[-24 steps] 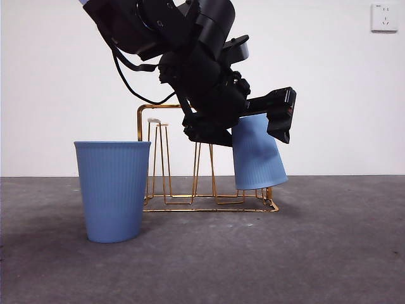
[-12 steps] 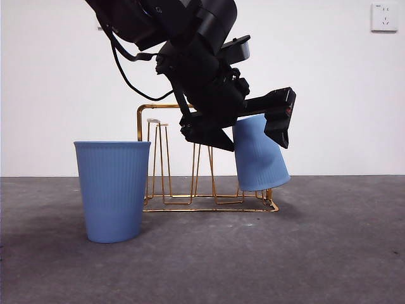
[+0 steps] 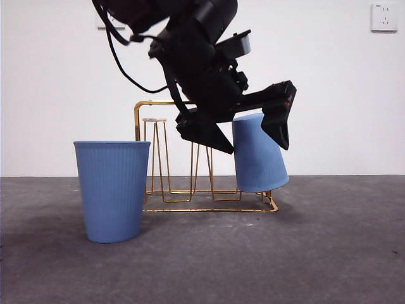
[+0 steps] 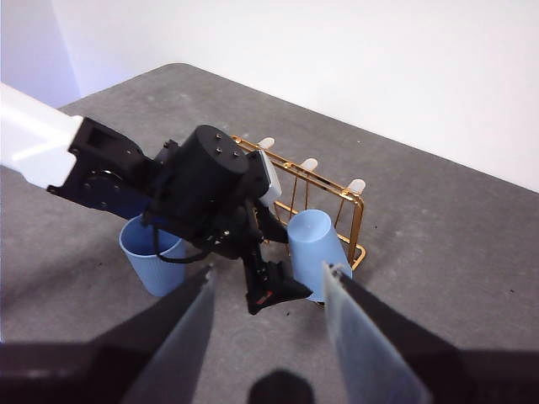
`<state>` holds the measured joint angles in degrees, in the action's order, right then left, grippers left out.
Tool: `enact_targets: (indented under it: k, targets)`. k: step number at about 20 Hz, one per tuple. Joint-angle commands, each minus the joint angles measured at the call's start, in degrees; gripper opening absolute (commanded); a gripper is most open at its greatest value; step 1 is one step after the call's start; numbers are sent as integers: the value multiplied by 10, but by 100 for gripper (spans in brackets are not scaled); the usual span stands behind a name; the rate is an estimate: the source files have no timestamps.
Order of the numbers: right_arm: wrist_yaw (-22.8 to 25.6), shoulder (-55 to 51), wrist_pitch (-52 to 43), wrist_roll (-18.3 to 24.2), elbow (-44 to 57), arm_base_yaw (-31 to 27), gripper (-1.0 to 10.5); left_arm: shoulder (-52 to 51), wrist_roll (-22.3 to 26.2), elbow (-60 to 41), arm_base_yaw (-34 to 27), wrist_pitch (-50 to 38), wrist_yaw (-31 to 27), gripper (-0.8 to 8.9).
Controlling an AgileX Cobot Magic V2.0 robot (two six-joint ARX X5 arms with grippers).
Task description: Pick up cup 1,put cup 1 in the cup rack,pick up cup 2,put cup 2 in the cup rack
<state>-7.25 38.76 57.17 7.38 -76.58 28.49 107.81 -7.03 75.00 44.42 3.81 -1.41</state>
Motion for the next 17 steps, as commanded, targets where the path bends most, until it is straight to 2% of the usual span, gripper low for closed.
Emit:
enact_targets:
  k: [1, 12, 17]
  targets:
    - [2, 1, -7, 5, 3, 0, 217, -7, -35, -17, -1, 42, 4, 535]
    - [2, 1, -8, 8, 3, 0, 217, -32, -33, -17, -3, 62, 3, 534]
    - [2, 1, -8, 8, 3, 0, 217, -32, -32, -17, -3, 14, 4, 534]
